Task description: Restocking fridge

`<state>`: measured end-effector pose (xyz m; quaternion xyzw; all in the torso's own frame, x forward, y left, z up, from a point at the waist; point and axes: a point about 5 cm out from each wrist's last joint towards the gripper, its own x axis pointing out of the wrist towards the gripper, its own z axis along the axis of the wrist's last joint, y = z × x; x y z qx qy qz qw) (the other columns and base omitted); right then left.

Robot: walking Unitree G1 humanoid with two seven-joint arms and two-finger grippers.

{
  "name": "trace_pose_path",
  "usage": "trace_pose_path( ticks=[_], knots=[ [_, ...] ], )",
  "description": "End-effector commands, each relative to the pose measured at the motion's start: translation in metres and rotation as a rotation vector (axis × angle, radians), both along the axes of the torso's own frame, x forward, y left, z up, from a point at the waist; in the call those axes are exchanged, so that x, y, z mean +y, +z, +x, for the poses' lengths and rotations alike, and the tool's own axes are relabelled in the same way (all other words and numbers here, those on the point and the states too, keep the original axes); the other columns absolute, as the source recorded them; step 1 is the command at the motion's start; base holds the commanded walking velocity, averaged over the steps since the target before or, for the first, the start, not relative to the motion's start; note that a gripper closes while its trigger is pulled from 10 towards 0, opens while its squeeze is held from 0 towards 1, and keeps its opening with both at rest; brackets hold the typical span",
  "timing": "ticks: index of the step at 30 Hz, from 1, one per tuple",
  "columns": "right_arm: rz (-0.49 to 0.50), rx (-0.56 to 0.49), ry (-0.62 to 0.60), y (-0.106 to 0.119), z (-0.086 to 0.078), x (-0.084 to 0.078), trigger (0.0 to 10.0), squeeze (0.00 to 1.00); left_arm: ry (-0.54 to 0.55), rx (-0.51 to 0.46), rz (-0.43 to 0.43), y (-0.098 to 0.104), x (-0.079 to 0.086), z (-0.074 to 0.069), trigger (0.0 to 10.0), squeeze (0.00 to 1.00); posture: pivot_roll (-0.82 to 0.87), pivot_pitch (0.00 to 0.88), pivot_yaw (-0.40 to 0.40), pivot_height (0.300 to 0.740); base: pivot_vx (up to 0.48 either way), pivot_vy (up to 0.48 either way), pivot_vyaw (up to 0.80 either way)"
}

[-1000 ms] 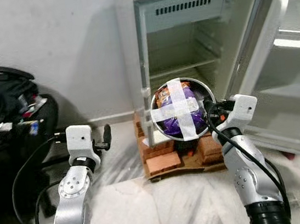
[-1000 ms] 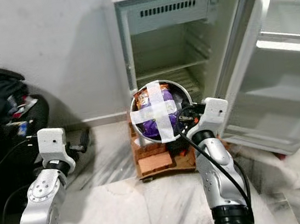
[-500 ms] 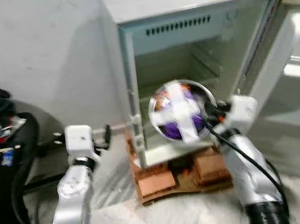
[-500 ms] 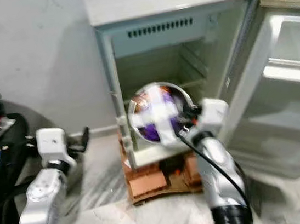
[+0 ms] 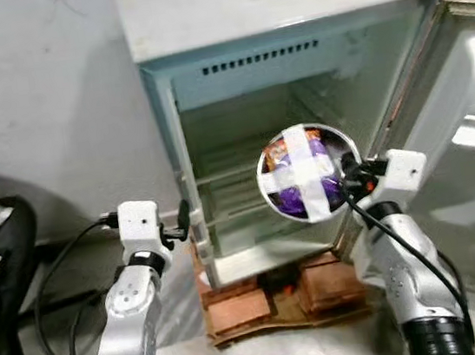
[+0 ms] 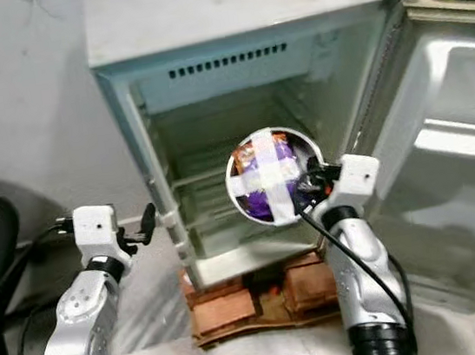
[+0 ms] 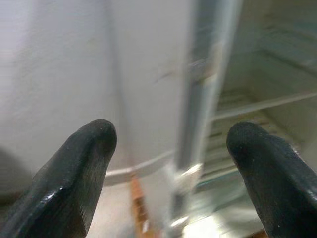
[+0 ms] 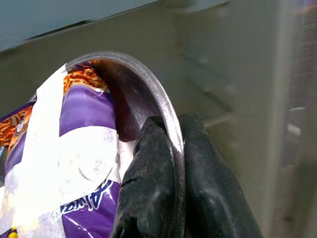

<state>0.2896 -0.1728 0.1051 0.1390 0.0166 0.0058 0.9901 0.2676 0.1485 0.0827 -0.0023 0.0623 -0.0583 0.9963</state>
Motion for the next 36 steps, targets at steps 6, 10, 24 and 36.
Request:
trace_pose_path(
  ticks=[6,10,24,36],
  knots=[
    [-0.001,-0.051,0.011,0.012,0.008,0.003,10.0,0.00,0.012,-0.011,0.010,0.005,0.002,0.001,10.0,0.00,0.01,0.015,-0.017,0.740,0.000,-0.391,0.74],
    [0.000,-0.042,0.001,0.010,0.007,0.002,10.0,0.00,0.016,-0.009,0.011,0.005,0.003,0.001,10.0,0.00,0.01,0.015,-0.016,0.740,0.000,-0.414,0.00],
    [-0.009,-0.022,0.019,0.005,0.007,0.006,10.0,0.00,0.091,-0.010,-0.005,0.006,0.013,-0.001,10.0,0.00,0.02,0.026,-0.014,0.740,0.000,-0.024,0.00],
    [-0.024,-0.008,0.026,0.001,0.000,0.011,10.0,0.00,0.134,-0.004,-0.019,0.008,0.026,-0.009,10.0,0.00,0.02,0.063,-0.003,0.740,0.020,0.000,0.29]
  ],
)
